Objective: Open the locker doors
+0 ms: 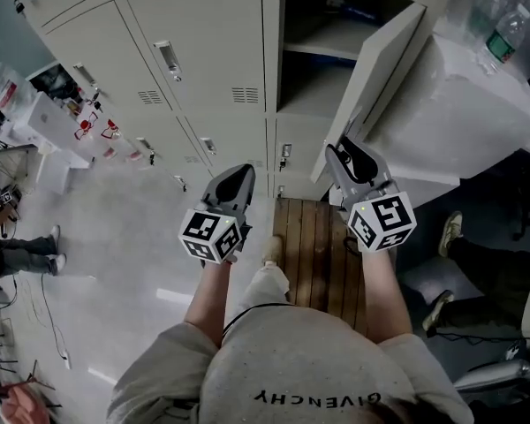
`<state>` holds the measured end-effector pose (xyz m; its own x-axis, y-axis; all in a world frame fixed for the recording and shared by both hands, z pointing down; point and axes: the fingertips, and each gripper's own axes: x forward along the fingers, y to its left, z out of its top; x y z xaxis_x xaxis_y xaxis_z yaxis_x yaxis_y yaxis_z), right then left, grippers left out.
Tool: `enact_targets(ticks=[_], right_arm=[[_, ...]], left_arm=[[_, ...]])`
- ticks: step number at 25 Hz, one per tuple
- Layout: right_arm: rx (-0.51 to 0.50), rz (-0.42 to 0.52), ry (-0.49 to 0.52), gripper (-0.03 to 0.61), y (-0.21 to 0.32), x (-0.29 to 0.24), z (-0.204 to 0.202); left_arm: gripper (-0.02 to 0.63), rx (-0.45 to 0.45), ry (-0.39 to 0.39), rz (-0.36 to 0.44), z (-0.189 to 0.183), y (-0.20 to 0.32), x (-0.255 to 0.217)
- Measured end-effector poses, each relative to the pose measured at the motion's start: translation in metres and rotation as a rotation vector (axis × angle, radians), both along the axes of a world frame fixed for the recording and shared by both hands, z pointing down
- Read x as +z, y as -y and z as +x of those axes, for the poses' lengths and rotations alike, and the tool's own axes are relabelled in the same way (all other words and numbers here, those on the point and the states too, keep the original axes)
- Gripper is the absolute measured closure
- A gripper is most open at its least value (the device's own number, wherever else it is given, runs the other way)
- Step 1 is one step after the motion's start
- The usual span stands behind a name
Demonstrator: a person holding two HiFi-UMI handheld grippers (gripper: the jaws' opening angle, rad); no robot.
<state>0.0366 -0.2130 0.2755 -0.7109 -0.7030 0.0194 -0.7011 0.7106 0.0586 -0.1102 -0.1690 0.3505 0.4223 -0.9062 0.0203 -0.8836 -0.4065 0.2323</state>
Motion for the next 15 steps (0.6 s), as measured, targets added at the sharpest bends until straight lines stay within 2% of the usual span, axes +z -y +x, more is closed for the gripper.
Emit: enact_targets(ticks=[9, 15], right_arm=[[0.083, 0.022, 0.003, 0.455, -0.016, 0.000, 0.032], [0.160, 0.052, -0.014, 0.477, -0.031, -0.001, 0.060]], left_arm=[[0.615, 0.020, 0.001, 0.003, 0.007, -0.004, -0.003], [0.615, 0.045, 0.000, 0.005, 0.017, -0.008, -0.005]])
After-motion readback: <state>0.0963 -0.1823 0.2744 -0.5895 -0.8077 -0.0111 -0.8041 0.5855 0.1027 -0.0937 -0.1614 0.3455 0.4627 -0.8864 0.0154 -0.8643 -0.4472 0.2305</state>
